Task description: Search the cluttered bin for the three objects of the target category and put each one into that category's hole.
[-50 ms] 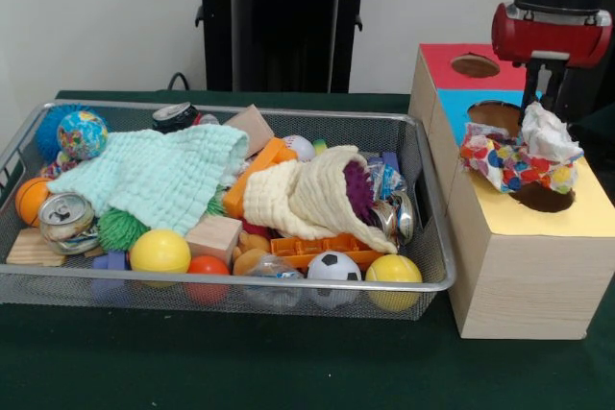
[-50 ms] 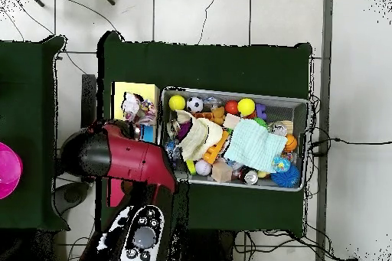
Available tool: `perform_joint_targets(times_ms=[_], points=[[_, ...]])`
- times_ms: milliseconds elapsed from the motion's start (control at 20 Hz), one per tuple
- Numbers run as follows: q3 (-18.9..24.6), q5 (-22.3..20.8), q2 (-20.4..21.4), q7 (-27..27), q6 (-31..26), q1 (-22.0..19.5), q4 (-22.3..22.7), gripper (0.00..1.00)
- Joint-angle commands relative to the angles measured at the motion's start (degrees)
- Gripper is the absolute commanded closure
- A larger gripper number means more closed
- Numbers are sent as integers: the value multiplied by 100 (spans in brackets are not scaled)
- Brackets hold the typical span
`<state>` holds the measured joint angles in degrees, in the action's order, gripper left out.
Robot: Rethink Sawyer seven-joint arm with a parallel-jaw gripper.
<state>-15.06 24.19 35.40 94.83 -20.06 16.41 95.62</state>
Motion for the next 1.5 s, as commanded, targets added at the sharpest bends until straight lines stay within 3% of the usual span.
perform_joint_targets(times_ms=[50,1500], points=[[378,206,-214,1410,315,-133,-105,100],[466,221,-369,1329,792,-84,-388,100]])
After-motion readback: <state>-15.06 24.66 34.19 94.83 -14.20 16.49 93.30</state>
